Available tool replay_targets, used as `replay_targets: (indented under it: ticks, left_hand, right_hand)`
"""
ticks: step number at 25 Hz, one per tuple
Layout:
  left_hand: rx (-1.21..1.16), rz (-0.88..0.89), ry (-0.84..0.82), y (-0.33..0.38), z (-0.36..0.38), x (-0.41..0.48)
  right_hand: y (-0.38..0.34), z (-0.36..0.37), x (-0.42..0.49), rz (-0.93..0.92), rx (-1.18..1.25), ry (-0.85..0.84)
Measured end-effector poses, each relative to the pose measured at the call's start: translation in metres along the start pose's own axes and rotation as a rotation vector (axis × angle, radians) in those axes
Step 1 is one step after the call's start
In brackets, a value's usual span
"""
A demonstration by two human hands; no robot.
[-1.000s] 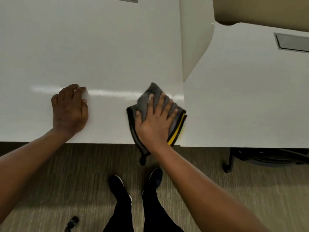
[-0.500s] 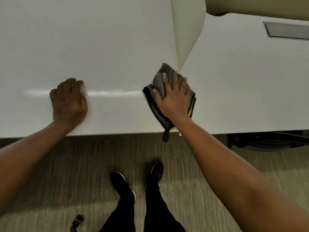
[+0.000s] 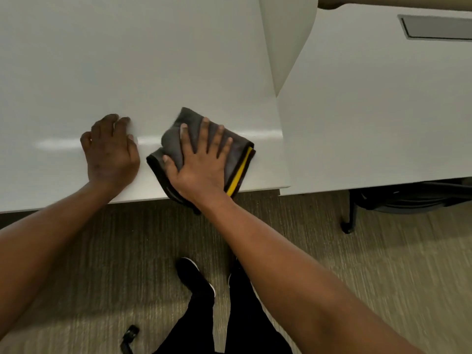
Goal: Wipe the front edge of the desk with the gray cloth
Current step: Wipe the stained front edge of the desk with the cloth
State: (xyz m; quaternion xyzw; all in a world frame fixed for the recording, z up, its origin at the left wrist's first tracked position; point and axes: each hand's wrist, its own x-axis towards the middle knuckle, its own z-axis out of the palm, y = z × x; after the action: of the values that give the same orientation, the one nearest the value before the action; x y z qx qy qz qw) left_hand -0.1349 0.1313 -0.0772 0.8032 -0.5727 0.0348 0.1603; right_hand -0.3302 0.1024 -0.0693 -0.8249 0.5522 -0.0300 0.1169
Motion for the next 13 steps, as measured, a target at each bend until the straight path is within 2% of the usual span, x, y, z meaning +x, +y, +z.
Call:
replay_targets:
  ticks: [3, 9, 13]
  left_hand:
    - [-0.005, 0.013, 0.006, -0.002, 0.001, 0.000]
    - [-0.009, -0.006, -0.005, 0.002, -0.002, -0.001]
    - [-0.023, -0.031, -0.031, 0.004, -0.004, -0.002]
  right_hand:
    - [0.031, -0.012, 0.018, -0.036, -0.003, -0.010]
    - [0.127, -0.047, 0.011, 0.273, 0.038, -0.020]
    - [0.097, -0.033, -0.026, 0.419, 0.017, 0.007]
